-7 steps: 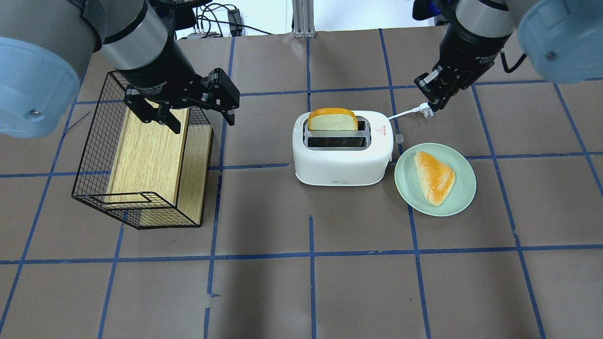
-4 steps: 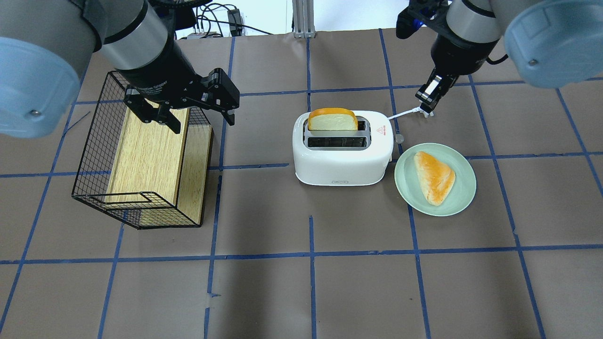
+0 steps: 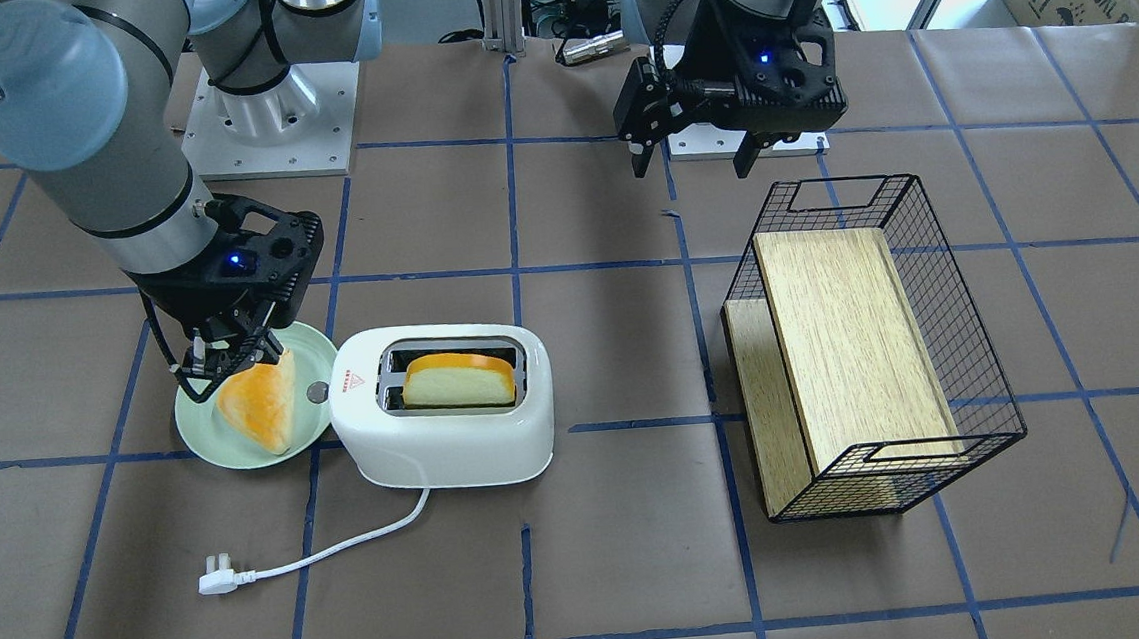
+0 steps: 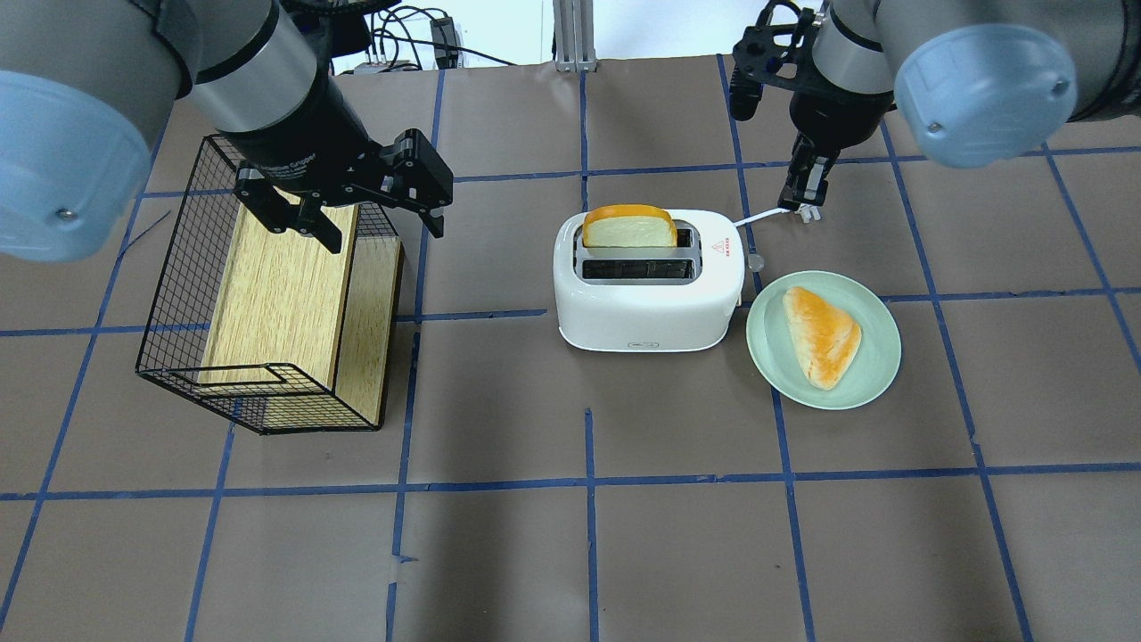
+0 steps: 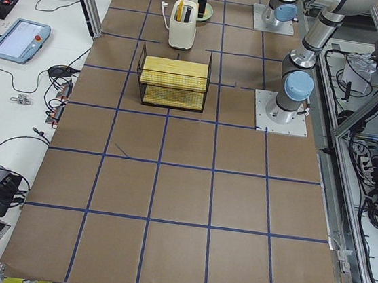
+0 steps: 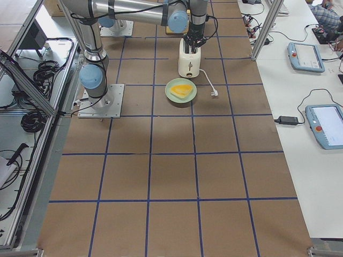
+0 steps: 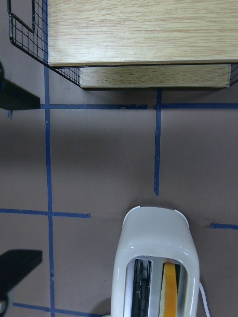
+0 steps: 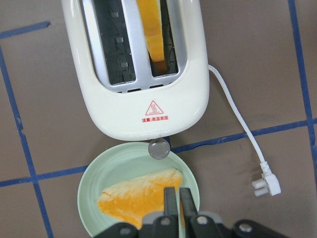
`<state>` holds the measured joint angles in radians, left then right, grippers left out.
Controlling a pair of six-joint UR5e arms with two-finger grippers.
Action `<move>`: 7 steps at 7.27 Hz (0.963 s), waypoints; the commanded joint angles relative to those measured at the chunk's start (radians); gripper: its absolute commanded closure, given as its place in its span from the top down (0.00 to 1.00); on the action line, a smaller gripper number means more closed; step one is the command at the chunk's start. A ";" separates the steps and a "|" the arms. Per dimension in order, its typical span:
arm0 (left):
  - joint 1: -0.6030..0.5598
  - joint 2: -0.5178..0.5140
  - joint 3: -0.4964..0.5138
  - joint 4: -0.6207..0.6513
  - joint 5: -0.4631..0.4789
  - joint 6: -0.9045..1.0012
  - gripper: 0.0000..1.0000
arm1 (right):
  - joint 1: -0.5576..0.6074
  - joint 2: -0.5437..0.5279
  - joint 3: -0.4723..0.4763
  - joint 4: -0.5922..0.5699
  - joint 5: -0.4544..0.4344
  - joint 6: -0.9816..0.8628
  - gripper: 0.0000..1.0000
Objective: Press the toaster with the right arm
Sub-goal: 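Move the right gripper over the toaster lever beside the green plate, then lower the right gripper onto the toaster lever, pushing it down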
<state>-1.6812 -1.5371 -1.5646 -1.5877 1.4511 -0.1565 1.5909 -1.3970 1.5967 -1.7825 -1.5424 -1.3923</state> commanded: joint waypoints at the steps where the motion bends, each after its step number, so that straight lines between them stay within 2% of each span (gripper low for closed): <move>1: 0.000 0.000 0.000 0.000 0.000 0.000 1.00 | 0.001 0.019 0.069 -0.116 -0.031 -0.141 0.16; 3: 0.000 0.000 0.000 0.000 0.000 0.000 1.00 | 0.001 0.041 0.095 -0.156 -0.028 -0.156 0.16; 5: 0.000 0.000 0.000 0.000 0.000 0.000 1.00 | 0.001 0.040 0.161 -0.236 -0.021 -0.152 0.16; 7: 0.000 0.000 0.000 0.000 0.000 0.000 1.00 | 0.009 0.042 0.170 -0.247 -0.019 -0.139 0.16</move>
<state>-1.6812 -1.5370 -1.5647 -1.5877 1.4512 -0.1565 1.5949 -1.3550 1.7584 -2.0196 -1.5618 -1.5412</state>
